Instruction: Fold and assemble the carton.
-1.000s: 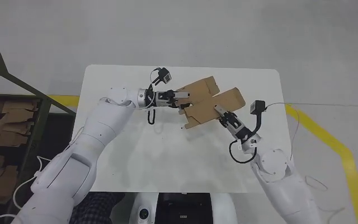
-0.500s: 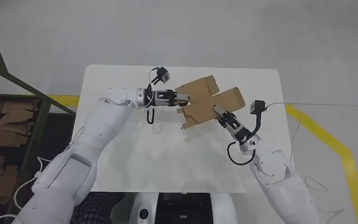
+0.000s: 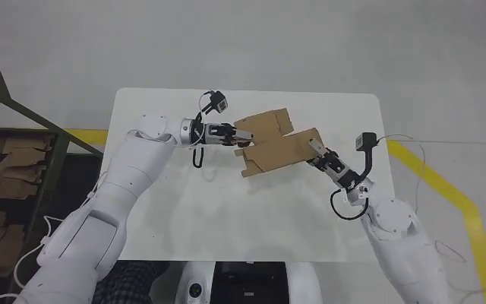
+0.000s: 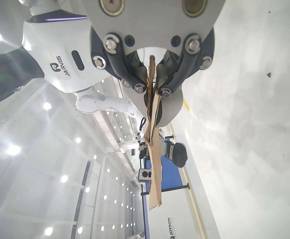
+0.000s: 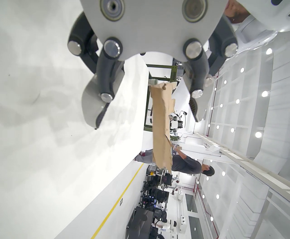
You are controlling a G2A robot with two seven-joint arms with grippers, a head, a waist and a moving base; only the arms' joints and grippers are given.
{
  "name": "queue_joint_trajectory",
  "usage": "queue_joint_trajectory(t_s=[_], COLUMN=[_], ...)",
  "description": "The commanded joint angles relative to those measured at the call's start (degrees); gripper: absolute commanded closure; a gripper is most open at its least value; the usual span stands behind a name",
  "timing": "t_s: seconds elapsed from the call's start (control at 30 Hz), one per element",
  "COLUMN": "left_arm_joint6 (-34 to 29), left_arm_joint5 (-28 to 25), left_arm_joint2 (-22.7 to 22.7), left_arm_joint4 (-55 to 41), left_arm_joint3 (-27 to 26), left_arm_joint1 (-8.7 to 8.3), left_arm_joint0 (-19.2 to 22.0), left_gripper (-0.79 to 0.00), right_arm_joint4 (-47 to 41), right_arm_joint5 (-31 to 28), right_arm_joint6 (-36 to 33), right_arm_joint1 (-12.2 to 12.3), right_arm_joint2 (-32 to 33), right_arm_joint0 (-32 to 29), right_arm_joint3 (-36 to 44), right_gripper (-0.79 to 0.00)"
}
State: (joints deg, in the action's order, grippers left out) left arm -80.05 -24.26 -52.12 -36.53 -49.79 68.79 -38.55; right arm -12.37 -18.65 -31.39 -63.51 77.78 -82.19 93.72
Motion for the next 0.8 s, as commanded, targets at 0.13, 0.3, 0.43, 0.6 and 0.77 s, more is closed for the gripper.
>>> queue_joint_trajectory(t_s=[0.13, 0.3, 0.43, 0.6, 0.77], left_arm_joint6=[-0.53, 0.12, 0.24, 0.16, 0.05], left_arm_joint5=[0.55, -0.11, -0.22, -0.14, -0.04], left_arm_joint2=[0.95, 1.55, 2.2, 3.04, 3.85], left_arm_joint4=[4.4, 6.11, 6.41, 5.61, 4.69], left_arm_joint3=[-3.24, -6.55, -8.2, -8.88, -8.98], left_arm_joint1=[-0.75, -1.61, -2.24, -2.79, -3.18], left_arm_joint0=[0.29, -0.37, -0.64, -0.44, -0.12], left_gripper=[0.0, 0.0, 0.0, 0.0, 0.0], right_arm_joint4=[-2.15, -2.43, -2.81, -3.94, -6.18], right_arm_joint5=[-3.93, -3.61, -5.04, -6.82, -7.52], right_arm_joint6=[-12.24, -24.56, -30.95, -35.03, -36.48], right_arm_joint1=[1.0, 1.96, 2.22, 2.16, 1.98], right_arm_joint2=[3.61, 4.84, 3.44, 0.88, -0.87], right_arm_joint0=[2.56, 5.02, 6.79, 9.13, 11.37], right_arm_joint3=[-2.67, -4.63, -6.25, -8.92, -12.14], right_gripper=[-0.785, -0.785, -0.785, -0.585, -0.348])
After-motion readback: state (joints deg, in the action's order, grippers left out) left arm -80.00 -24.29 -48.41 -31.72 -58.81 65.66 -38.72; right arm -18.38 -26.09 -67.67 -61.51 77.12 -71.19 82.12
